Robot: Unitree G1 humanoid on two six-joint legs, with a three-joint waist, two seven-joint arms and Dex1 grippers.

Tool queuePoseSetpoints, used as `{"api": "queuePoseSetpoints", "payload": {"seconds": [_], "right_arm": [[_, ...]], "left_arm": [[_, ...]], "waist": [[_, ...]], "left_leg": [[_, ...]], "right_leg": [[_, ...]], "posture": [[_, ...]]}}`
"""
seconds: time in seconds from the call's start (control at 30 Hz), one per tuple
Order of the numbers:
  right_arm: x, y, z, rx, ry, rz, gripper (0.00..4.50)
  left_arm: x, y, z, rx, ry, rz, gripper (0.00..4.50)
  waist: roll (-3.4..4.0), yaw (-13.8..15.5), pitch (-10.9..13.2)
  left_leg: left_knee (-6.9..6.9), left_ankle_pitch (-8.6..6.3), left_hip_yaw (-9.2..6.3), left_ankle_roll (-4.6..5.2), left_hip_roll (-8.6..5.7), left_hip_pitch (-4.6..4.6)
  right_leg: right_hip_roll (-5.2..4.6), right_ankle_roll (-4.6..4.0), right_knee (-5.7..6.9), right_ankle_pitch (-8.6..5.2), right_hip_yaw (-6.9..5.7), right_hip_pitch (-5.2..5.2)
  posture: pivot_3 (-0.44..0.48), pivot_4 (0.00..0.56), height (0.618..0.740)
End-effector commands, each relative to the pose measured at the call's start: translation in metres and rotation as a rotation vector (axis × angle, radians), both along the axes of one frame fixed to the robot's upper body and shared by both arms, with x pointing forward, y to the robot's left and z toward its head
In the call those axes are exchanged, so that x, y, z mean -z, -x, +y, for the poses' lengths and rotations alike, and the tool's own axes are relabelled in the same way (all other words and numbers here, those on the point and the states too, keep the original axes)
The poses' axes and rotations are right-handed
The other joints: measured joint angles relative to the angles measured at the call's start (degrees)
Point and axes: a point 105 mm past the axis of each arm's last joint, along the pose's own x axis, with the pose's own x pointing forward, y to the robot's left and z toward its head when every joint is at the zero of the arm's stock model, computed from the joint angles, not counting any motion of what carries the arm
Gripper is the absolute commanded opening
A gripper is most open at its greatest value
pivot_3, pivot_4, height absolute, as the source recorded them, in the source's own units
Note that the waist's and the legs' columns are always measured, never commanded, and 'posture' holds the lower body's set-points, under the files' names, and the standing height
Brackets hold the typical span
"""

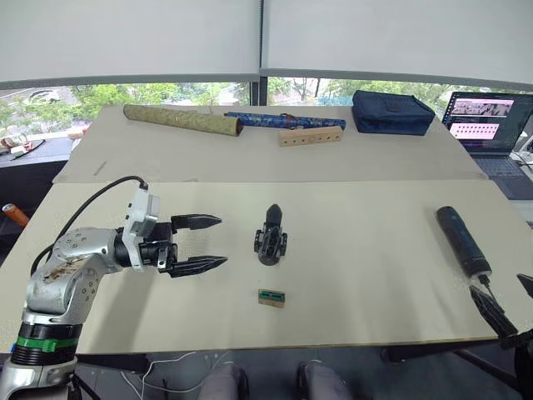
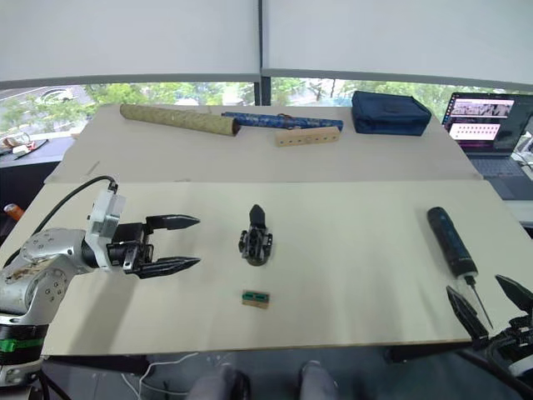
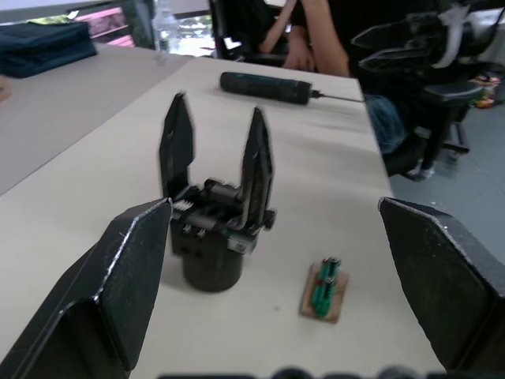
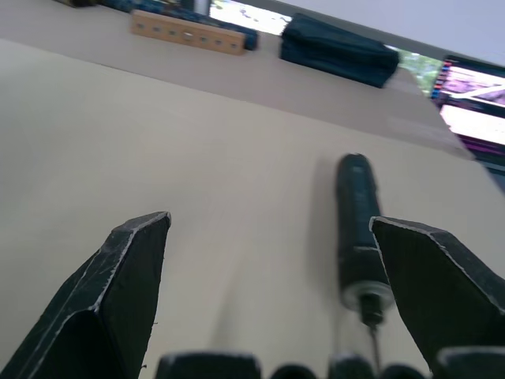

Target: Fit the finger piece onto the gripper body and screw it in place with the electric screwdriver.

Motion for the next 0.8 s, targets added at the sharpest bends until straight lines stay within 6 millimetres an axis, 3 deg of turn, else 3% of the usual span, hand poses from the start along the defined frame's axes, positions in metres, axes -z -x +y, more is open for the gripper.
{"api": "queuePoseSetpoints", "payload": {"seconds": [0.03, 0.23, 0.47, 0.63, 0.8], "right_arm": [[-0.008, -0.016, -0.015, 0.054, 0.010, 0.013, 4.50], [0.014, -0.067, -0.033, 0.043, -0.058, 0.288, 4.50], [0.015, -0.126, -0.068, 0.108, 0.016, 0.381, 4.50], [0.019, -0.141, -0.085, 0.134, 0.036, 0.467, 4.50], [0.034, -0.136, -0.086, 0.108, -0.071, 0.631, 4.50]], "left_arm": [[-0.013, 0.006, -0.007, 0.052, -0.001, -0.033, 4.44], [-0.030, 0.005, -0.017, 0.064, 0.042, -0.068, 4.44], [-0.029, 0.007, -0.015, 0.060, 0.014, -0.048, 4.44], [-0.028, 0.012, -0.017, 0.066, 0.018, -0.049, 4.44], [-0.023, 0.016, -0.013, 0.072, 0.001, -0.035, 4.44]], "waist": [[0.05, 0.0, 0.0], [0.03, 0.0, 0.1], [0.07, 0.1, 0.1], [0.08, 0.3, 0.1], [0.09, 0.1, 0.1]], "left_leg": [[0.00, 0.00, 0.04, 0.00, -0.01, 0.02], [0.01, 0.00, 0.20, 0.03, -0.05, 0.11], [-0.02, 0.00, 0.32, 0.04, -0.14, 0.12], [-0.02, 0.00, 0.38, 0.05, -0.16, 0.07], [-0.02, 0.00, 0.39, 0.05, -0.15, 0.04]], "right_leg": [[0.00, -0.01, 0.05, -0.02, 0.04, -0.02], [0.01, -0.07, 0.11, -0.02, 0.28, -0.04], [0.10, 0.00, 0.07, -0.12, 0.48, -0.09], [0.11, 0.11, -0.02, -0.18, 0.62, -0.10], [0.12, 0.13, -0.13, -0.18, 0.62, -0.08]], "posture": [[0.000, 0.150, 0.740], [0.000, 0.150, 0.740], [0.000, 0.150, 0.740], [0.000, 0.150, 0.740], [0.000, 0.150, 0.740]]}}
